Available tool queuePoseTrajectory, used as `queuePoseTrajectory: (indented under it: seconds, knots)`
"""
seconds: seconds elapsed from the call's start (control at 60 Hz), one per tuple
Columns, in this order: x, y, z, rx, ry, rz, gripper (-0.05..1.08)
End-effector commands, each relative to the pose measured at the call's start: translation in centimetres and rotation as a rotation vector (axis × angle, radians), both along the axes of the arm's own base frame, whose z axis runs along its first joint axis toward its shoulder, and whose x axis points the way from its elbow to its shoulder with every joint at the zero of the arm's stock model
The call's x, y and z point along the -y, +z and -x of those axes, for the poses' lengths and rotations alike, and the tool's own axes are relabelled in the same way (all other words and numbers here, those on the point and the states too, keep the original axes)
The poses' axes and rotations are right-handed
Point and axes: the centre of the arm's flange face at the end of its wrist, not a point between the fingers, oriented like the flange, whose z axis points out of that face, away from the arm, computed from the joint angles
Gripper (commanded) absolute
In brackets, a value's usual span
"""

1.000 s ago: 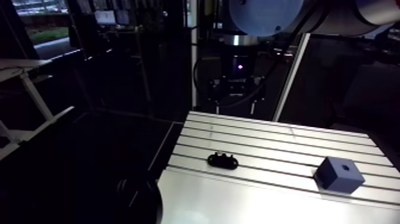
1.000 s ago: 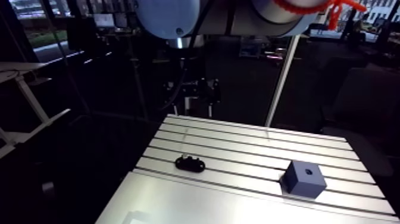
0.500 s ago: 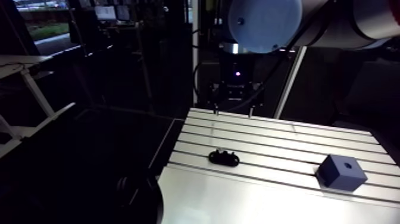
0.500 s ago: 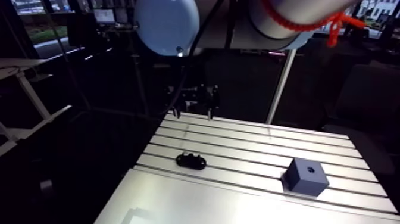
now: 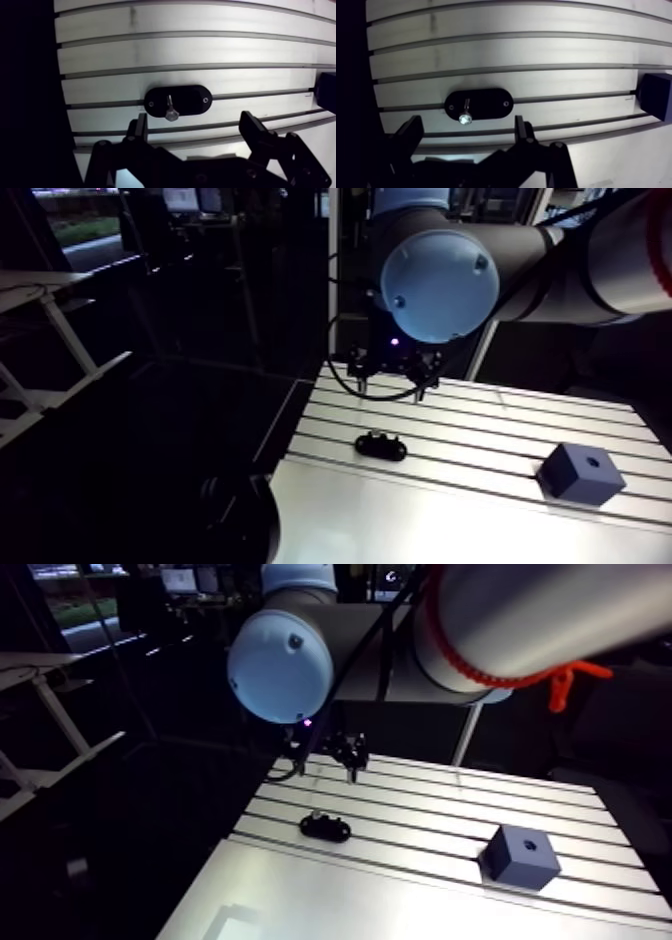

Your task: Pick up the M10 bolt and insert it into the hex recess until seated.

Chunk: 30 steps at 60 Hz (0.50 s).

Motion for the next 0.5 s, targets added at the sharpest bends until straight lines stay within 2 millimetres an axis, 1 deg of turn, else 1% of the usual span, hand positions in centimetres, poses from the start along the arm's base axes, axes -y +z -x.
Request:
queuePoseTrajectory:
  seconds: [0.017, 0.133, 0.233, 0.4, 0.5]
  knots:
    - [0.3, -1.9, -0.2, -0.018, -0.025, 0.003, 0.01]
    - [0.6, -1.9, -0.2, -0.019, -0.037, 0.004, 0.01]
    - [1.1, -2.6, -0.4, -0.008, -0.029, 0.003, 0.01]
    - [1.5, -3.0, -0.6, -0.001, -0.04, 0.005, 0.02]
    - [1.6, -3.2, -0.9, 0.006, -0.038, 0.004, 0.04]
